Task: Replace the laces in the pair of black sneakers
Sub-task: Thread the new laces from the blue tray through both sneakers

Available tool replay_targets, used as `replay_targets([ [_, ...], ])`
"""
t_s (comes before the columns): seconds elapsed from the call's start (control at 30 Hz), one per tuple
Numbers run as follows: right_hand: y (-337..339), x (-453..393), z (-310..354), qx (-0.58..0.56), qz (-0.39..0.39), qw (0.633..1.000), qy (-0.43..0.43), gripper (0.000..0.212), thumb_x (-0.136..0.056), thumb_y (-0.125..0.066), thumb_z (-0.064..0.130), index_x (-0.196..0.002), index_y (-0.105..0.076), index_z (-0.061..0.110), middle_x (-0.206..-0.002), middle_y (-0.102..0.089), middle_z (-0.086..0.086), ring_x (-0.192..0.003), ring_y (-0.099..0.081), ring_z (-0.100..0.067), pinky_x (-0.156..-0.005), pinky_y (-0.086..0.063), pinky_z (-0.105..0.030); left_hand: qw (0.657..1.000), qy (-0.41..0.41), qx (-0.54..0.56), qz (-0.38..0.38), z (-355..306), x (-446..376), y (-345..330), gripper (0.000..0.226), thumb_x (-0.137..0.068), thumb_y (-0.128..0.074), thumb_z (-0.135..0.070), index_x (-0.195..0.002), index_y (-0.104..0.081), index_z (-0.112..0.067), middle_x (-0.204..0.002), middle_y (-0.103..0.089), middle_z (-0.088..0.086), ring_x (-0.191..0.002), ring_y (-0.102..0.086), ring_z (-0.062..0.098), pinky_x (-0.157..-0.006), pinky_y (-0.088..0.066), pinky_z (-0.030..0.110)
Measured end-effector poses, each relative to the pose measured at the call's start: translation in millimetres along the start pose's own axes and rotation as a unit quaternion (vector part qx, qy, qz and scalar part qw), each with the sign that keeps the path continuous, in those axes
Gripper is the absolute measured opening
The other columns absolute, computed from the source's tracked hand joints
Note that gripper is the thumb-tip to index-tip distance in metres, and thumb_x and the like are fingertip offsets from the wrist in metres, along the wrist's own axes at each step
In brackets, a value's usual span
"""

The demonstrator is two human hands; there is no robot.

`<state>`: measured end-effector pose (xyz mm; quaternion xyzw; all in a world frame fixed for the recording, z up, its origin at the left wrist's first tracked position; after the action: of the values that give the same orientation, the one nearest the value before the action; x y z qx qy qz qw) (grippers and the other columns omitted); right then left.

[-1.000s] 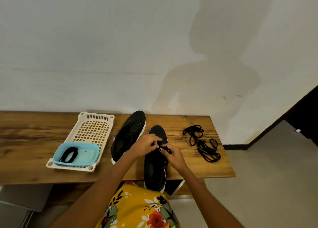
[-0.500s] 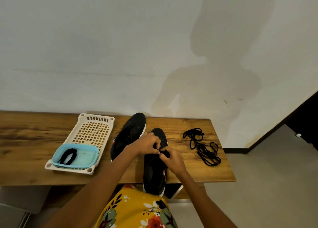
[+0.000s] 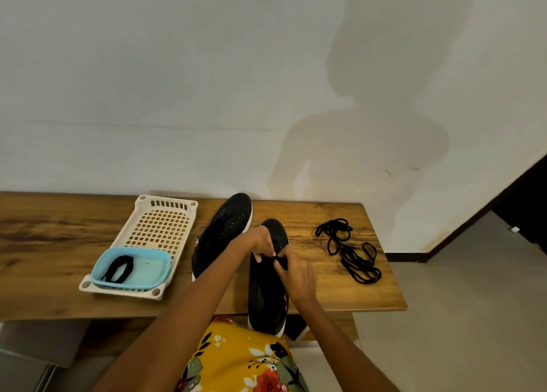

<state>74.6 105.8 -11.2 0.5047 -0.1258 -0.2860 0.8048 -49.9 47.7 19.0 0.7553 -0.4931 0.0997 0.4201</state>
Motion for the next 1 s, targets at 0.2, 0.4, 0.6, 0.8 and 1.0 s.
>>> replay_targets([
  [0.2,-1,-3,-4,-0.042,0.003,0.999,0.028,0.015,-0.092,-0.057,0.026,-0.105,-0.057,0.018,-0.092,-0.066,0.002,-0.078,-0.062,-0.014,-0.061,-0.046,-0.028,1.000,0.001,-0.028,-0.006,9,-3,4,0.020,-0.089,-0.057,-0.010,-0.105,-0.067,-0.002,-0.102,-0.068,0.014,-0.065,-0.057,0.012,-0.068,-0.050,0.025],
  [0.4,-11,3,-7,-0.140,-0.015,0.990,0.026,0.013,-0.091,-0.059,0.019,-0.104,-0.061,0.018,-0.094,-0.067,0.004,-0.081,-0.062,-0.007,-0.068,-0.052,-0.028,0.976,-0.012,0.185,-0.116,36,3,-14,0.019,-0.093,-0.055,-0.013,-0.080,-0.068,-0.008,-0.073,-0.061,0.003,-0.064,-0.055,0.008,-0.055,-0.042,0.013],
  [0.6,-12,11,-6,-0.136,-0.043,0.989,0.044,0.013,-0.091,-0.058,0.015,-0.104,-0.062,0.016,-0.096,-0.066,0.004,-0.084,-0.061,-0.009,-0.067,-0.051,-0.025,0.927,-0.057,0.289,-0.234,40,18,-15,0.017,-0.094,-0.053,-0.013,-0.102,-0.067,-0.007,-0.092,-0.063,-0.002,-0.076,-0.055,0.005,-0.063,-0.044,0.014],
  [0.8,-13,12,-5,-0.093,-0.054,0.991,0.074,0.020,-0.092,-0.057,0.016,-0.110,-0.066,0.021,-0.096,-0.065,0.001,-0.079,-0.062,-0.013,-0.058,-0.047,-0.026,0.968,-0.076,0.141,-0.194,41,11,-4,0.034,-0.091,-0.055,-0.040,-0.080,-0.069,-0.010,-0.066,-0.058,-0.003,-0.067,-0.056,0.014,-0.067,-0.044,0.028],
  [1.0,-15,13,-5,-0.090,-0.074,0.990,0.079,0.022,-0.091,-0.059,0.016,-0.109,-0.067,0.023,-0.091,-0.065,0.001,-0.073,-0.062,-0.014,-0.052,-0.045,-0.025,0.970,-0.095,-0.012,-0.222,24,5,-2,0.019,-0.085,-0.066,-0.035,-0.095,-0.075,-0.020,-0.095,-0.072,-0.005,-0.089,-0.065,0.008,-0.088,-0.050,0.032],
])
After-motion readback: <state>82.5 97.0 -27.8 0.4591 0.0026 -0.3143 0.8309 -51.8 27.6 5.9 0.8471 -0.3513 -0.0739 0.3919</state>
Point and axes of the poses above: each hand's wrist, its own x-axis away from the middle knuckle, its own y-axis out of the back of the hand, z = x × y, the point moved 3 cm from there along -x, towards the middle knuckle
